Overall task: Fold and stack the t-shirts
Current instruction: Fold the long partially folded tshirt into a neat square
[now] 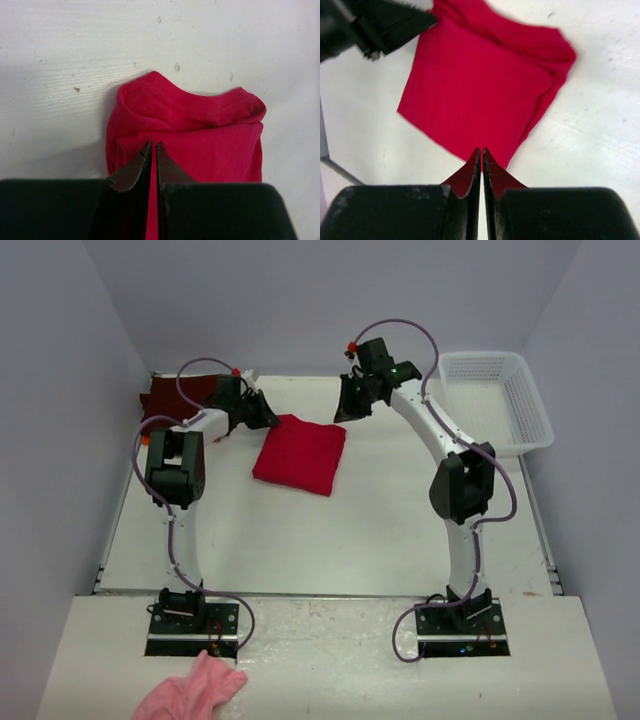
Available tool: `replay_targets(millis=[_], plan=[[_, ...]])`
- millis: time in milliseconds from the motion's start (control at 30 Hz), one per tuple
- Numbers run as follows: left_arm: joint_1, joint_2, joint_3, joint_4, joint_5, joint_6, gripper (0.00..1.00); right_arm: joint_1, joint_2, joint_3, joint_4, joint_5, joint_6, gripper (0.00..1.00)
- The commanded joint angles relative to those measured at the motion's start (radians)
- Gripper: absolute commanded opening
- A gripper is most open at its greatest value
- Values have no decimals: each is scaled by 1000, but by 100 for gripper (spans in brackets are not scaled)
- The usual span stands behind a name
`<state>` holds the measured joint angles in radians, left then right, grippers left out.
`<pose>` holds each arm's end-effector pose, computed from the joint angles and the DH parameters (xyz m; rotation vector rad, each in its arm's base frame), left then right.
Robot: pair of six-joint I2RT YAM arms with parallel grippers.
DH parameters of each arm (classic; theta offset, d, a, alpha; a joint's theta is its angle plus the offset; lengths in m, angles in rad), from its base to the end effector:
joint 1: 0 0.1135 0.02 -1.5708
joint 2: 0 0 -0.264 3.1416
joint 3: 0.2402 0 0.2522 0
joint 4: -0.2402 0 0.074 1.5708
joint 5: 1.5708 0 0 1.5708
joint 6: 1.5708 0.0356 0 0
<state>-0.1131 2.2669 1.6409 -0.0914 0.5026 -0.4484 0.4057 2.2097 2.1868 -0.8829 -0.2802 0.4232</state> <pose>0.4971 -0.0737 0.1520 -0.1199 2.3274 -0.8626 0.4468 0.2026 0.2946 -0.1022 2.5590 0.6859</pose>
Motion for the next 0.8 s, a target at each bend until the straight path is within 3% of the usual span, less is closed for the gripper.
replay_targets(millis=[0, 200, 533, 767], plan=[[10, -64, -19, 16, 4, 31, 7, 80, -56, -141, 25, -5, -37, 1], [10, -55, -56, 47, 16, 14, 6, 150, 21, -200, 81, -16, 11, 0], [10, -49, -88, 73, 51, -4, 6, 157, 169, -105, 55, -66, 69, 0], [10, -6, -64, 62, 66, -1, 6, 192, 99, -335, 140, -56, 124, 0]])
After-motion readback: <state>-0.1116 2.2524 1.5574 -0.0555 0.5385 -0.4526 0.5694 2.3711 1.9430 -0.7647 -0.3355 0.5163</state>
